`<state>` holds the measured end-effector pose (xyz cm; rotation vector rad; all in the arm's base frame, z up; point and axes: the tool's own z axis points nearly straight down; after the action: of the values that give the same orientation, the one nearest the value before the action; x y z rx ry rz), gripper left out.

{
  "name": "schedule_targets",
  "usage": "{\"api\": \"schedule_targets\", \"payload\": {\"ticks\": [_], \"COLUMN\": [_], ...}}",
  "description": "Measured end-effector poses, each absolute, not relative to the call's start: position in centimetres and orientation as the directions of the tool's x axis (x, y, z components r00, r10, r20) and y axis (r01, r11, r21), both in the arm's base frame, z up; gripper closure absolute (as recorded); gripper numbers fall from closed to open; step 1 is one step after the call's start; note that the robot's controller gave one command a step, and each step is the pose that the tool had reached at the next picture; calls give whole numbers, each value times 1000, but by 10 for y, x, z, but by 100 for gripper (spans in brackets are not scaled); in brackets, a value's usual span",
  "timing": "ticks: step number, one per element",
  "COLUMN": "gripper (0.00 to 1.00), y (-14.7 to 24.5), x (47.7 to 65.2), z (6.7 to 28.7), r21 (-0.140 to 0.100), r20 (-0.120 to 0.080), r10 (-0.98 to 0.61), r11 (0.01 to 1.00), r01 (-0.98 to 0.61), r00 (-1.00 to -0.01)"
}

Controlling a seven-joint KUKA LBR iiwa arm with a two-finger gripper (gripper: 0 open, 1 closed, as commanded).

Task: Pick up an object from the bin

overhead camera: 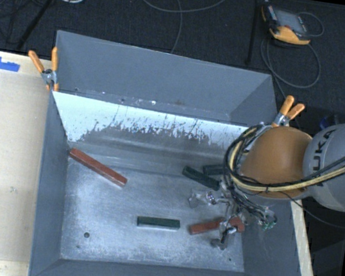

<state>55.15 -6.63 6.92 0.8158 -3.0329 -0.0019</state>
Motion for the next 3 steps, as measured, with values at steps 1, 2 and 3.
{"api": "schedule_targets", "payload": {"ticks": [1, 2, 3], "gripper": [100, 0, 0], "y": [-66, -66, -113], "x": [551, 552, 577], "z": [69, 69, 70], "r21": [1, 1, -2], "r20": [1, 1, -1], "r10": [-503, -503, -588], "r11": [865, 864, 809], "r01": [-503, -503, -588], "r00": [-865, -864, -809]}}
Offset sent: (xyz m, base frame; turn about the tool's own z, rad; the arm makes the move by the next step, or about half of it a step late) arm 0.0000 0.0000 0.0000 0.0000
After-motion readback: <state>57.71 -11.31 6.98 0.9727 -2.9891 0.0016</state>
